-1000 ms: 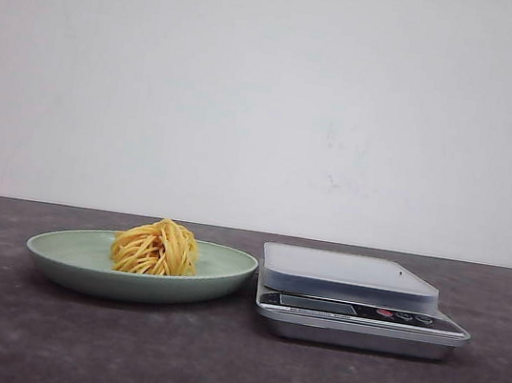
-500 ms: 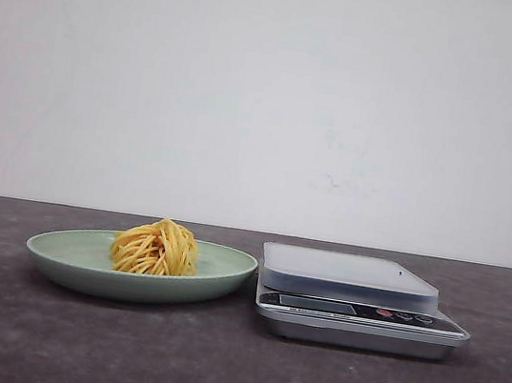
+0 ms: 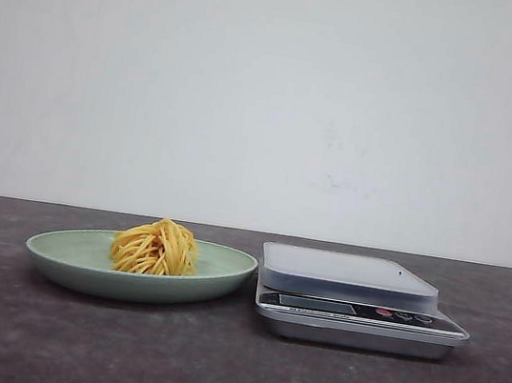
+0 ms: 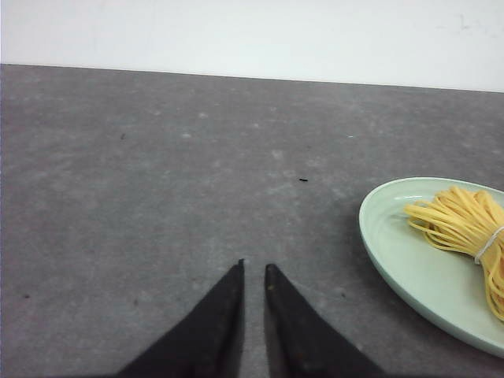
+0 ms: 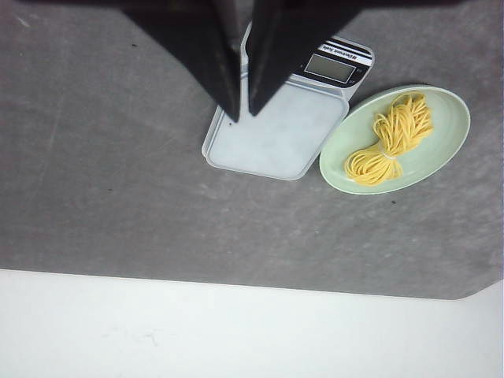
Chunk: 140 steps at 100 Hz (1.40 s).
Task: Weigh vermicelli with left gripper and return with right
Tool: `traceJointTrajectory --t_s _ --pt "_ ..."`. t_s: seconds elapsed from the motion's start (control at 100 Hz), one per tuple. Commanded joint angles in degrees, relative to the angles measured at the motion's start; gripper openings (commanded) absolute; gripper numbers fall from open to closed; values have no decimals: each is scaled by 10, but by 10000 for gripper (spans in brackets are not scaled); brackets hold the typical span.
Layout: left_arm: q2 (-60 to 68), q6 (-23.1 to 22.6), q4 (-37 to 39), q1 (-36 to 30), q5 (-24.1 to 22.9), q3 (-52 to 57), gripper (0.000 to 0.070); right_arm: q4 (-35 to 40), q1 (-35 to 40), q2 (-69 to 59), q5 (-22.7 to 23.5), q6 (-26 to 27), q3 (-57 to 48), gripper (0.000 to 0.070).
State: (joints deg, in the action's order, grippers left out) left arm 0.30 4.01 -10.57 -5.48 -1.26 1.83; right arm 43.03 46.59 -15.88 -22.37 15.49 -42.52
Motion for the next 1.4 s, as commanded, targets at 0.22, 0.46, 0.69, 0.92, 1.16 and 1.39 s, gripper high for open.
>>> traceJointTrajectory --t_s 0.22,0.46,0.69,0.92,1.16,1.39 --pt "0 -5 -3 1 2 -10 12 -6 5 -1 -2 6 -7 7" --pt "0 -5 -3 1 2 -10 12 -6 5 -1 -2 6 -7 7" --pt "0 -5 -3 1 2 -10 11 -6 5 -1 -3 3 -7 7" --pt "0 -5 -3 1 2 -10 12 -16 5 -1 -82 -29 -7 7" --pt "0 -5 -3 1 2 -10 12 -41 -128 22 -56 -82 1 7" --pt "0 -5 -3 1 2 -10 12 -164 -311 108 66 -144 132 7"
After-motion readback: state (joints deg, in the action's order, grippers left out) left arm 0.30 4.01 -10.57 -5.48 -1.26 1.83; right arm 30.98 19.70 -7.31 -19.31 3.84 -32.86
